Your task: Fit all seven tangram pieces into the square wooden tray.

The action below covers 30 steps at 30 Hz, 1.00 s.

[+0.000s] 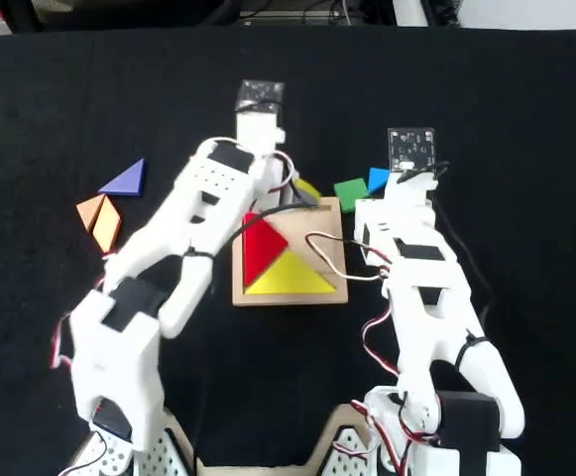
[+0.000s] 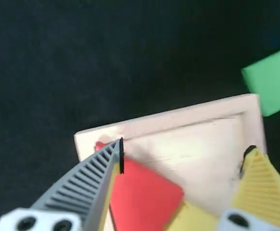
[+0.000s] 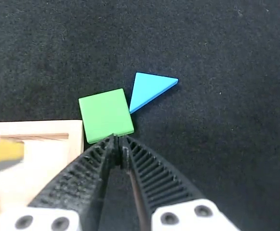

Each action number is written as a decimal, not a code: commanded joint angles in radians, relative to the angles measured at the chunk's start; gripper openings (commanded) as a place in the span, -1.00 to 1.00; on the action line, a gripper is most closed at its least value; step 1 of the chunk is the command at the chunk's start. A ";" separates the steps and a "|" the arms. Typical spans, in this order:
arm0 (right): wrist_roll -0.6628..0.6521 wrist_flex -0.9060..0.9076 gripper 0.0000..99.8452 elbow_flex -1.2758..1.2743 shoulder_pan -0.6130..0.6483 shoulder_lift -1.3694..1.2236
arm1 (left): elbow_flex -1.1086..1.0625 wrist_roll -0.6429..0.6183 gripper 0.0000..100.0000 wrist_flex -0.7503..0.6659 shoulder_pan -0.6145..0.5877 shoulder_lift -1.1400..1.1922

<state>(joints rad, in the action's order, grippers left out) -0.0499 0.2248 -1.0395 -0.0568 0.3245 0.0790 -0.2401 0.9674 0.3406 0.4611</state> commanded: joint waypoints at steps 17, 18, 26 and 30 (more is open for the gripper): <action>0.008 -0.023 -0.97 0.042 0.009 0.041 | 0.222 0.035 -0.23 0.232 -0.018 -0.052; 0.008 -0.023 -0.97 0.041 0.009 0.041 | 0.225 0.064 -0.23 0.249 -0.030 -0.101; 0.008 -0.023 -0.97 0.038 0.011 0.041 | 0.226 0.239 -0.23 0.442 -0.329 -0.609; 0.008 -0.023 -0.97 0.038 0.015 0.039 | 0.130 0.384 -0.23 0.571 -0.509 -0.713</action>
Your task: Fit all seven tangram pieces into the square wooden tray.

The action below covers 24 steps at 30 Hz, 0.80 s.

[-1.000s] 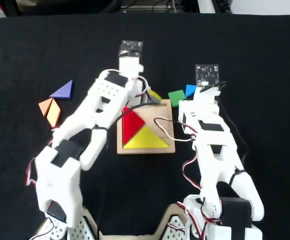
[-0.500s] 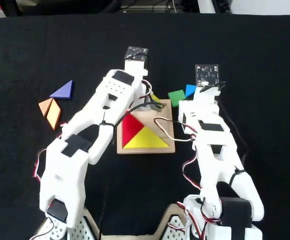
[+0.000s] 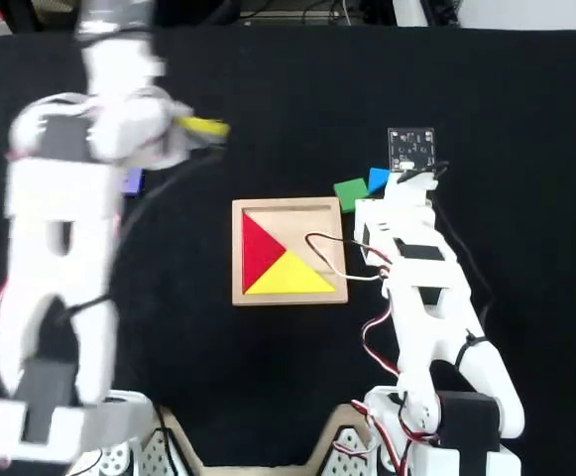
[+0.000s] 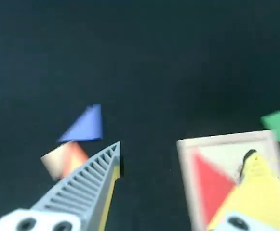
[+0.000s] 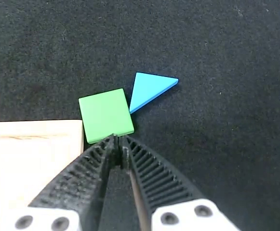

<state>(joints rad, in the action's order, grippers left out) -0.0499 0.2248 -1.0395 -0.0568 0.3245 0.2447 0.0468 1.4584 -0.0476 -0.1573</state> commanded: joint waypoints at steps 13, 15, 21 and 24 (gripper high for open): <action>0.008 -0.023 -0.97 0.035 0.018 0.038 | -0.262 0.338 -0.93 -0.318 -0.432 0.149; 0.008 -0.023 -0.97 0.035 0.018 0.038 | -0.265 0.307 -0.95 -0.408 -0.412 0.229; 0.008 -0.023 -0.97 0.035 0.018 0.038 | -0.214 0.192 -0.94 -0.589 -0.401 0.546; 0.008 -0.023 -0.97 0.036 0.018 0.038 | -0.148 0.187 -0.94 -0.586 -0.400 0.649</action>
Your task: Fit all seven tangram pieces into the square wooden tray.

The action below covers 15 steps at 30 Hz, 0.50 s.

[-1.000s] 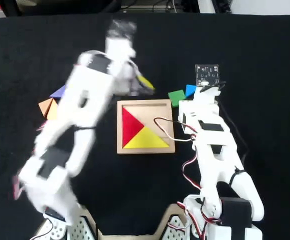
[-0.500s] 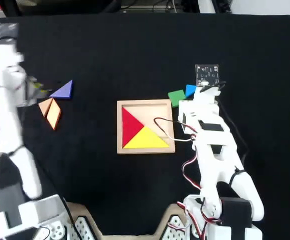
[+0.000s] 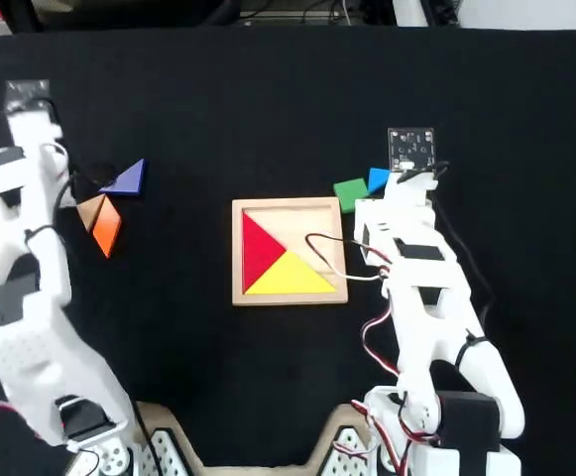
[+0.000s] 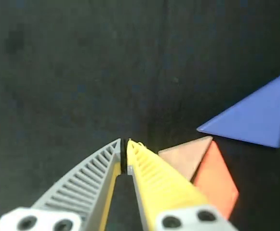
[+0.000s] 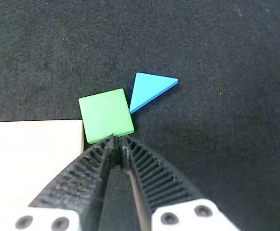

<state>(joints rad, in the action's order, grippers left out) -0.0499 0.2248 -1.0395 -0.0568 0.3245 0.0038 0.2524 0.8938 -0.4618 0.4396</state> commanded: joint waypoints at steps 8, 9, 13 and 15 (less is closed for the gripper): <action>0.008 -0.023 -0.97 0.036 0.018 0.038 | 0.076 -0.012 -0.94 -0.023 0.104 0.127; 0.008 -0.023 -0.97 0.036 0.018 0.038 | 0.073 -0.012 -0.94 -0.023 0.108 0.127; 0.008 -0.023 -0.97 0.036 0.018 0.038 | 0.077 0.034 -0.94 0.015 0.116 0.126; 0.008 -0.023 -0.97 0.036 0.018 0.038 | 0.111 0.095 -0.94 0.080 0.127 0.126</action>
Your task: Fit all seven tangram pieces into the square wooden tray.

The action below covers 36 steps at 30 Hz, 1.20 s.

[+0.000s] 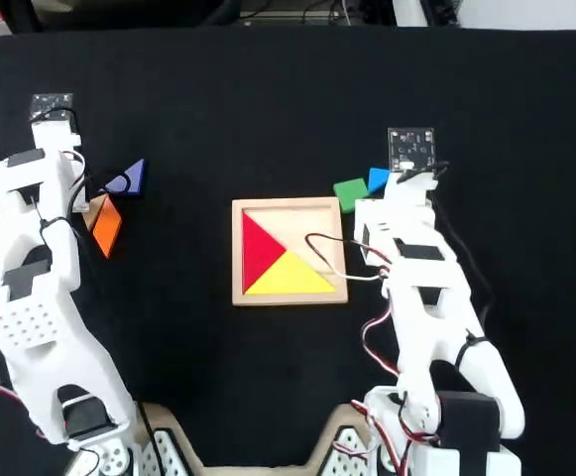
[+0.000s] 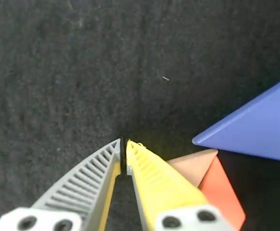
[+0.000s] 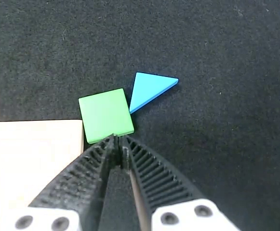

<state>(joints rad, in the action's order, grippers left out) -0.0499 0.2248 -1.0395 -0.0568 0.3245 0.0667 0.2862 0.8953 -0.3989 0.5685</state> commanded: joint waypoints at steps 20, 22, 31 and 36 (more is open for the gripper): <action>0.008 -0.018 -0.97 0.036 0.020 0.038 | 0.239 0.164 -0.94 0.540 0.065 0.009; 0.008 -0.018 -0.97 0.036 0.035 0.038 | 0.193 0.164 -0.94 0.537 0.088 0.009; 0.008 -0.017 -0.97 0.035 0.043 0.038 | 0.093 0.158 -0.94 0.540 0.277 0.009; 0.008 -0.017 -0.97 0.035 0.041 0.038 | 0.101 0.127 -0.94 0.571 0.387 -0.003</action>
<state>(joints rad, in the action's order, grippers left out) -0.0499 0.2248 -1.0395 -0.0276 0.3245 0.1557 0.4427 1.4293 -0.0936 0.5854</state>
